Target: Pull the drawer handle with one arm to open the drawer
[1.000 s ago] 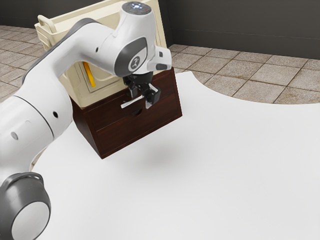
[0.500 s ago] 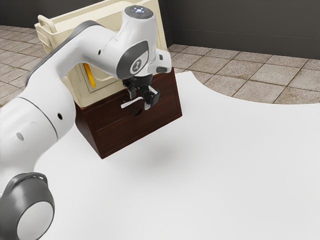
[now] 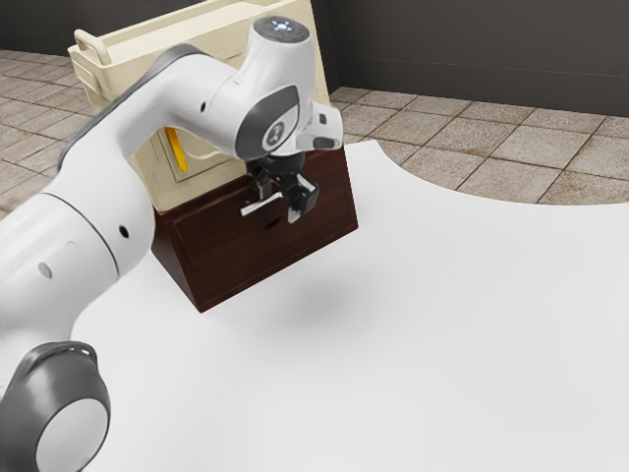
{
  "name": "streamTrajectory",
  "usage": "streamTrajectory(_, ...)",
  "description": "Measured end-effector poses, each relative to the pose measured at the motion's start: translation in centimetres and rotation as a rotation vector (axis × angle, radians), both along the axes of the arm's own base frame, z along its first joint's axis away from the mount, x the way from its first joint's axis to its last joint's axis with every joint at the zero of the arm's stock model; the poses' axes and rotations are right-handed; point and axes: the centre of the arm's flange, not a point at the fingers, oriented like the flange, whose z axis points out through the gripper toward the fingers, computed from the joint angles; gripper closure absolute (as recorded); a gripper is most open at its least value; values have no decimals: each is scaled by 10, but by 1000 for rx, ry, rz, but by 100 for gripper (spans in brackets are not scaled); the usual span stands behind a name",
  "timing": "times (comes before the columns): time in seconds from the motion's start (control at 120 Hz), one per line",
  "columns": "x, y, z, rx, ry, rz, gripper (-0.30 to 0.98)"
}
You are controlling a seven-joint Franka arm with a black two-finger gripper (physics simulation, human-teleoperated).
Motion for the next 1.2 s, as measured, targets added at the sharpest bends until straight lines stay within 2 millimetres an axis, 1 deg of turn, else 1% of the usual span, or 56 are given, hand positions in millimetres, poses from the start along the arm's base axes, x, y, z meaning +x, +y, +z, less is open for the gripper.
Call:
streamTrajectory(0.192,1,-6,-2,-12,3,-7,29)
streamTrajectory(0.267,1,-11,-1,-13,4,-13,31)
streamTrajectory(0.45,1,-18,-1,-18,11,-20,30)
streamTrajectory(0.767,0,-24,-4,-51,17,-25,29)
streamTrajectory(0.867,1,-29,-3,-62,14,-33,30)
streamTrajectory(1.042,-3,-35,6,-76,4,-41,32)
streamTrajectory(1.2,-5,-42,4,-87,12,-53,30)
